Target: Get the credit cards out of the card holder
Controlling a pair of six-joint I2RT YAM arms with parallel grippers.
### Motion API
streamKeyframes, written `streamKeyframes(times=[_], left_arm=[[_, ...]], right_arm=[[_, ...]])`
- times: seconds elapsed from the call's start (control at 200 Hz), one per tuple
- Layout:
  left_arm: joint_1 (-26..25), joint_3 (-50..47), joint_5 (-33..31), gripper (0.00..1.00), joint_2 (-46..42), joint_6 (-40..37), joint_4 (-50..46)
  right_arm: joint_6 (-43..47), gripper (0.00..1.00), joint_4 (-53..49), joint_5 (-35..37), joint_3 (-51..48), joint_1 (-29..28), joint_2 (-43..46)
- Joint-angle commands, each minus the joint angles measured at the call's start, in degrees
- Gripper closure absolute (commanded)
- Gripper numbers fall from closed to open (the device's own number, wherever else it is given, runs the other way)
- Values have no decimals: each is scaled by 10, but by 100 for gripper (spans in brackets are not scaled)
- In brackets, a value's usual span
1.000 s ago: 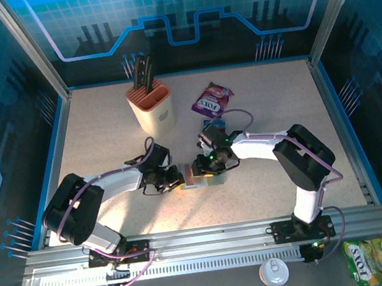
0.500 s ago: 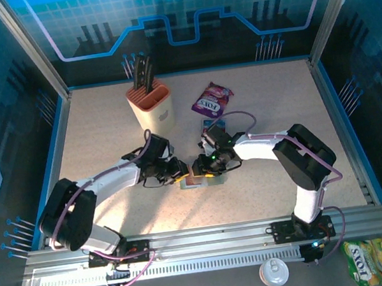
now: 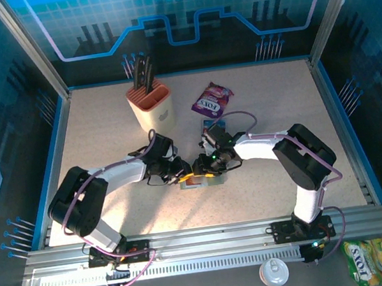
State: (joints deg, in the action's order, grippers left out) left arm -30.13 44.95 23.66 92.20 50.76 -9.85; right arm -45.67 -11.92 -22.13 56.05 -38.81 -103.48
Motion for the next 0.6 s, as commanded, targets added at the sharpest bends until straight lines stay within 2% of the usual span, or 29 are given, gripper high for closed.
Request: streamKeyframes(times=[0.0,0.21,0.595], left_arm=[[0,14,12,79,19,12,25],[-1,10,6,81,20,21,33],[6,-15,-3,82,4,44,58]], right_arm=[[-5,57,8,-8,-11,2,1],[-5,59,12,-9,-14,4,0],[-29,69,59,-39,-46,20,-3]])
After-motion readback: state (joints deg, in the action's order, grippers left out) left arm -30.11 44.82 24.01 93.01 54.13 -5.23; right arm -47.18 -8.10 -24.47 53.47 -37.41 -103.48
